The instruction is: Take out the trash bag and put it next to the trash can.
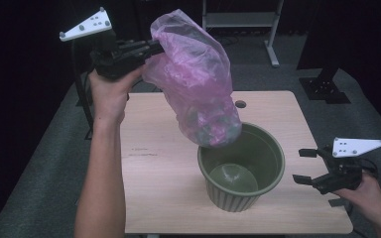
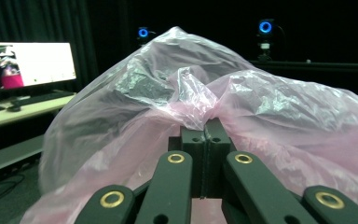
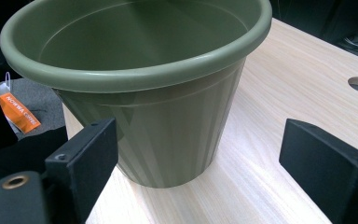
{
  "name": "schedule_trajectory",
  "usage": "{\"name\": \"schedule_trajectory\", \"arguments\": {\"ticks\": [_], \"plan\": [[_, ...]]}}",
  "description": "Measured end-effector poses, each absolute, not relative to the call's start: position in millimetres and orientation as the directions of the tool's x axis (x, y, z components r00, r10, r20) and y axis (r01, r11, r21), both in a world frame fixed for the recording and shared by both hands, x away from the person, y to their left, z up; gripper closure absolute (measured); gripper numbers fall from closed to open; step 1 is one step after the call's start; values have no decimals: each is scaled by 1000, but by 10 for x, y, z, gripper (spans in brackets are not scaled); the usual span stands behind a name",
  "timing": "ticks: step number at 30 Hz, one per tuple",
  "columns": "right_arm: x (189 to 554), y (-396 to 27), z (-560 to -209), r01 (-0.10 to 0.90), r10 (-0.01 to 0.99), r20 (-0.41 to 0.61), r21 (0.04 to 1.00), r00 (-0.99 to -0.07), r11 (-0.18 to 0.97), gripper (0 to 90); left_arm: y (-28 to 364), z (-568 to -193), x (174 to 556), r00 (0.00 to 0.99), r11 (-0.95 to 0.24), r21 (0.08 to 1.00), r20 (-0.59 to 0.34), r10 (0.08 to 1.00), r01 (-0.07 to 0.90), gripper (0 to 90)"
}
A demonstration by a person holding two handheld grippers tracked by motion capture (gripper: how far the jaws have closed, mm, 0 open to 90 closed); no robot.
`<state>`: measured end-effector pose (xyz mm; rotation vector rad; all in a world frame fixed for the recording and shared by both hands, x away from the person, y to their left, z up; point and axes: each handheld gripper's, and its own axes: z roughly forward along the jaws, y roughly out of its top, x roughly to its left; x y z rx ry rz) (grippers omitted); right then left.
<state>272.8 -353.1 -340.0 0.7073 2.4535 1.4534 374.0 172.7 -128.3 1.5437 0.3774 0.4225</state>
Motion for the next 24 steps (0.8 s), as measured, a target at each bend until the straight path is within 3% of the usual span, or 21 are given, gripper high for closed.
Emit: {"name": "schedule_trajectory", "arguments": {"ticks": [13,24], "plan": [[2723,-3545,-3395,299,502,68,868,-862,397,103,2016,-1330,3896,811,-23,1000,12,585,1,899],[2726,-3540,-3405,303,504,68,865,-861,400,103,2140,-1865,4175,776,-29,996,-43,630,79,899]]}}
